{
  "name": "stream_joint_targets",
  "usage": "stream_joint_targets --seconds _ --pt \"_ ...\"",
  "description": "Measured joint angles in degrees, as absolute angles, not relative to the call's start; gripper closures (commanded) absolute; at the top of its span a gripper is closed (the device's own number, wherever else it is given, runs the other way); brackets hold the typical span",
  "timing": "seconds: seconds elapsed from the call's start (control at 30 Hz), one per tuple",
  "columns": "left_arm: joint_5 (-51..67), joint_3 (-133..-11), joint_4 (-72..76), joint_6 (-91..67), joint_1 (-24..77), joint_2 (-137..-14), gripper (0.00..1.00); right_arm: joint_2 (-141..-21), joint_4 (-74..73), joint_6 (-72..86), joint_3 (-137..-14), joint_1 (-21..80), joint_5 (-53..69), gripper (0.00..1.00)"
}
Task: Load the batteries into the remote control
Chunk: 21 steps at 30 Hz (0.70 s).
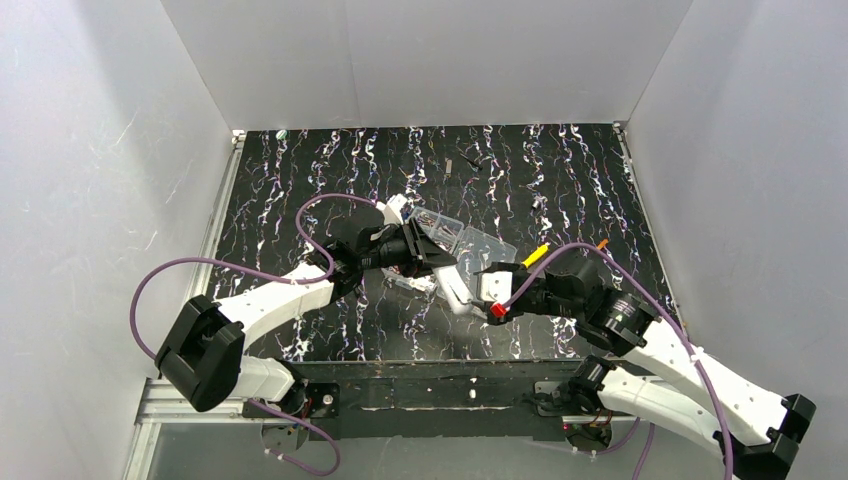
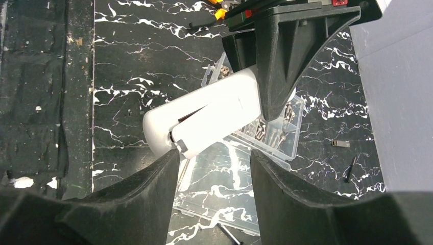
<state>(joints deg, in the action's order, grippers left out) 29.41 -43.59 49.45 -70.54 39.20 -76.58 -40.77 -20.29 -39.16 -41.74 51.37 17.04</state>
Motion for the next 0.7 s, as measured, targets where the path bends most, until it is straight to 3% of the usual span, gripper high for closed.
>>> stream_joint_targets --seconds 0.4,0.7 --pt "29.5 -43.5 49.5 -70.6 39.2 -76.6 1.00 -36.1 -23.8 -34.4 -41.5 51.3 18.8 0.37" --pt "29.6 -43.5 49.3 -70.5 39.2 -76.6 1.00 -33.5 -14.7 -9.8 -38.5 51.3 15.2 0.34"
